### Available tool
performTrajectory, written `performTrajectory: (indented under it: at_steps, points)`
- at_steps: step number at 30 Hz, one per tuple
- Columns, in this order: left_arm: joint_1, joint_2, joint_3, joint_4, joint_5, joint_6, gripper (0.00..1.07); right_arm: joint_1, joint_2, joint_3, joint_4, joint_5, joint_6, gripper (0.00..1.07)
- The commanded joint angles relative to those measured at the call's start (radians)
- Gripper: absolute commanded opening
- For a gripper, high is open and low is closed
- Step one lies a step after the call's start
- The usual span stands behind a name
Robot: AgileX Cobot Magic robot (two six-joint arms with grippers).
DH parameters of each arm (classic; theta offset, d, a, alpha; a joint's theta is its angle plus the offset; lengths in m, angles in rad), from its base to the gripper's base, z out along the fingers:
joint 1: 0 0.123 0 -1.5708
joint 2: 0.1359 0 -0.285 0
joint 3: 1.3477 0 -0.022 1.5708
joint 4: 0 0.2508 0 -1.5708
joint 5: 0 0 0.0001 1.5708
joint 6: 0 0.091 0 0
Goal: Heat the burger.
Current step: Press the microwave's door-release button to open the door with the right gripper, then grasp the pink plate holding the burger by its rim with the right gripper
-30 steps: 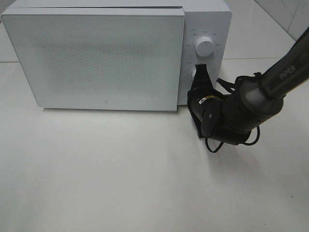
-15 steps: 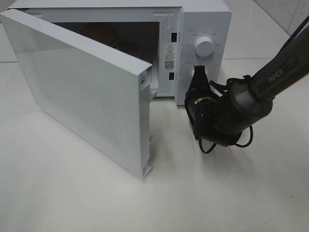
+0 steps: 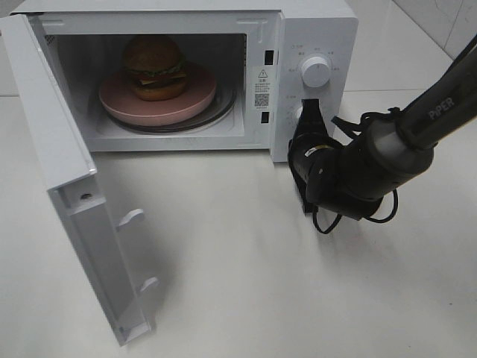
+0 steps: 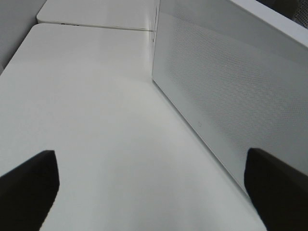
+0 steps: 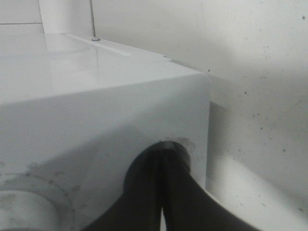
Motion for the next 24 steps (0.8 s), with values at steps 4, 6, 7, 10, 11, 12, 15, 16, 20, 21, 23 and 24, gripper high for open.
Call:
performTrajectory:
  at_steps: [4, 6, 7, 10, 11, 12, 15, 16, 20, 21, 23, 24]
  points:
    - [0.002, -0.022, 0.004, -0.002, -0.008, 0.0, 1.0, -0.037, -0.071, -0.003, -0.131, -0.125, 0.032, 0.0]
    - [0.002, -0.022, 0.004, -0.002, -0.008, 0.0, 1.0, -0.037, -0.088, 0.016, -0.149, -0.056, 0.029, 0.0]
    - [0.002, -0.022, 0.004, -0.002, -0.008, 0.0, 1.0, -0.037, -0.106, 0.038, -0.153, 0.016, 0.013, 0.0]
    - [0.002, -0.022, 0.004, -0.002, -0.008, 0.0, 1.0, -0.037, -0.136, 0.065, -0.159, 0.139, -0.033, 0.0]
    - [0.002, -0.022, 0.004, -0.002, -0.008, 0.0, 1.0, -0.037, -0.136, 0.065, -0.159, 0.139, -0.033, 0.0]
    - [0.002, -0.022, 0.004, -0.002, -0.008, 0.0, 1.0, -0.037, -0.15, 0.081, -0.164, 0.21, -0.065, 0.0]
    - [0.002, -0.022, 0.004, -0.002, -0.008, 0.0, 1.0, -0.037, -0.171, 0.106, -0.171, 0.305, -0.104, 0.0]
    - [0.002, -0.022, 0.004, -0.002, -0.008, 0.0, 1.0, -0.037, -0.171, 0.106, -0.171, 0.305, -0.104, 0.0]
    - [0.002, -0.022, 0.004, -0.002, -0.008, 0.0, 1.0, -0.037, -0.218, 0.136, -0.229, 0.415, -0.218, 0.0]
    - [0.002, -0.022, 0.004, -0.002, -0.008, 0.0, 1.0, -0.037, -0.231, 0.14, -0.256, 0.437, -0.248, 0.0]
    - [0.002, -0.022, 0.004, -0.002, -0.008, 0.0, 1.0, -0.037, -0.255, 0.143, -0.303, 0.475, -0.311, 0.0]
    - [0.002, -0.022, 0.004, -0.002, -0.008, 0.0, 1.0, -0.037, -0.268, 0.143, -0.332, 0.498, -0.344, 0.0]
